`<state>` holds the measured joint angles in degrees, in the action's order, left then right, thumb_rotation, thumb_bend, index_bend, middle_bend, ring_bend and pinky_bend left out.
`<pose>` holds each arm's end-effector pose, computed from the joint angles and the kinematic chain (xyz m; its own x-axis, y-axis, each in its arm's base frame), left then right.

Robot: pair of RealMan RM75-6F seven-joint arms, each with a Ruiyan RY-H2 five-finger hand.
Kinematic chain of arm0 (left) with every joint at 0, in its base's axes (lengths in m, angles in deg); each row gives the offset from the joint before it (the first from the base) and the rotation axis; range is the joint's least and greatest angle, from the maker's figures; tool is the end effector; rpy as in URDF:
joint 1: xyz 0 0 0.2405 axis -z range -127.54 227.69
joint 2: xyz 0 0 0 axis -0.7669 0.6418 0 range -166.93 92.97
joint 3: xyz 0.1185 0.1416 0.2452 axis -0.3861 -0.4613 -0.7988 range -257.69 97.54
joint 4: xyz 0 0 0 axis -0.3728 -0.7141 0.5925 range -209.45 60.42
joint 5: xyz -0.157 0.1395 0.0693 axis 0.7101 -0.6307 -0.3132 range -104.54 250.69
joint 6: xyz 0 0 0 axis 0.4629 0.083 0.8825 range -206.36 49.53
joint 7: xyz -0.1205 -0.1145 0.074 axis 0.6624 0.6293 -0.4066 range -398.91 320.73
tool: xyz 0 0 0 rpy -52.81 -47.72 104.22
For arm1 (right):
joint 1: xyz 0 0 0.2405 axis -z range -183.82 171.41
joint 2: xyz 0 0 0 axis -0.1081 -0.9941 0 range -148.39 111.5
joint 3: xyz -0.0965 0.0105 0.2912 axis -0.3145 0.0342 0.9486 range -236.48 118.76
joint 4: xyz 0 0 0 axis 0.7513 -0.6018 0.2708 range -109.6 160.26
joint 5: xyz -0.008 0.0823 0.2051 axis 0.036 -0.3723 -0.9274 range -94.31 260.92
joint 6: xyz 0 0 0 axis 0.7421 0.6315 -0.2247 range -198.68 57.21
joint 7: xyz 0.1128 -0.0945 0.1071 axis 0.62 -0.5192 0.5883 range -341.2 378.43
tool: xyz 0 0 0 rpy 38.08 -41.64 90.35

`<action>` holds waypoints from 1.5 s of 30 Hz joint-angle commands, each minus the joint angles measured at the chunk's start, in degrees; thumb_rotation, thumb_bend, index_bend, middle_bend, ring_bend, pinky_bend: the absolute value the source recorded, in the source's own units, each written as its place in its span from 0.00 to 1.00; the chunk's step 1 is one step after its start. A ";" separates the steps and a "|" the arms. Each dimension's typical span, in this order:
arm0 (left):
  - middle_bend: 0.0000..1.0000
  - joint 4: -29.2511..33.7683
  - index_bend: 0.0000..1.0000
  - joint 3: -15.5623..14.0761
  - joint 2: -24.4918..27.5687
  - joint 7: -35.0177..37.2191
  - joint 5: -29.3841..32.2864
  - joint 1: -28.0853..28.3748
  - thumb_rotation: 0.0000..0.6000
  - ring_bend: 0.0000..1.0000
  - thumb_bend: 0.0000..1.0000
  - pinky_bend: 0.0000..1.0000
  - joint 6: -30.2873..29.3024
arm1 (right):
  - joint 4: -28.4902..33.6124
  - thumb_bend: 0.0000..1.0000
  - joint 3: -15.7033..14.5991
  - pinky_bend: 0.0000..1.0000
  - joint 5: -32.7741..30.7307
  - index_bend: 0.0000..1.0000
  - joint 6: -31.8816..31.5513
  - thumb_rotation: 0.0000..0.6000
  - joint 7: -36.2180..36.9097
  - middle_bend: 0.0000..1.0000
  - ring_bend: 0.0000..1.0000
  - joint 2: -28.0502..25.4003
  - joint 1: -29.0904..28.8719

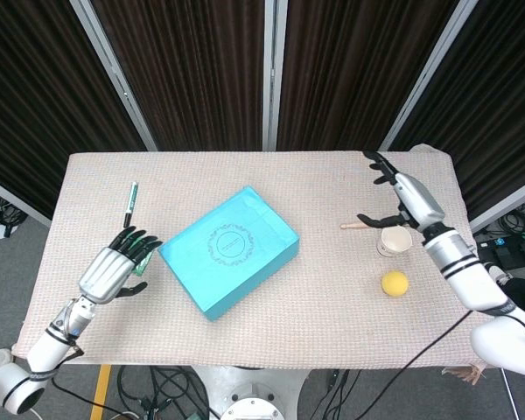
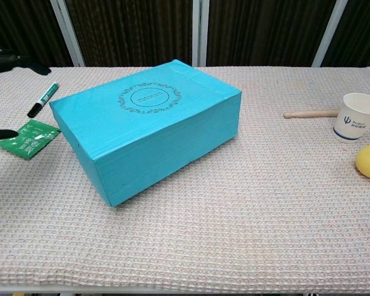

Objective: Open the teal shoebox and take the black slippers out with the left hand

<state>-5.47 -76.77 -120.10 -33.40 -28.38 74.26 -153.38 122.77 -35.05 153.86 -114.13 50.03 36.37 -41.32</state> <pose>-0.2864 0.3338 0.0340 0.4637 0.0323 0.8854 0.7663 -0.5163 -0.3824 -0.1885 -0.4400 0.1877 -0.1209 -0.3027 0.9454 -0.9665 -0.1812 -0.1817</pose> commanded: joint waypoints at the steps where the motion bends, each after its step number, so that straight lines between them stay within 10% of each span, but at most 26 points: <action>1: 0.08 -6.16 0.11 -1.00 -5.06 -1.10 -1.93 2.29 1.00 0.06 0.17 0.11 -0.39 | 2.01 0.13 -1.52 0.24 0.84 0.00 -2.05 1.00 0.74 0.04 0.10 -2.83 2.95; 29: 0.11 -33.53 0.12 -4.18 -24.04 10.82 0.00 3.52 1.00 0.06 0.13 0.11 -9.90 | -3.70 0.13 -7.94 0.24 7.28 0.00 -5.88 1.00 13.00 0.04 0.10 -0.26 5.70; 45: 0.37 -41.95 0.34 -1.97 -30.02 25.43 4.05 3.85 1.00 0.29 0.39 0.26 -16.25 | -5.38 0.13 -9.87 0.24 7.54 0.00 -5.72 1.00 15.08 0.04 0.10 0.08 5.53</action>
<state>-47.25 -79.06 -149.49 -10.64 -25.34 78.30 -169.44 117.44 -44.87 161.41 -119.89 65.07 36.43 -35.76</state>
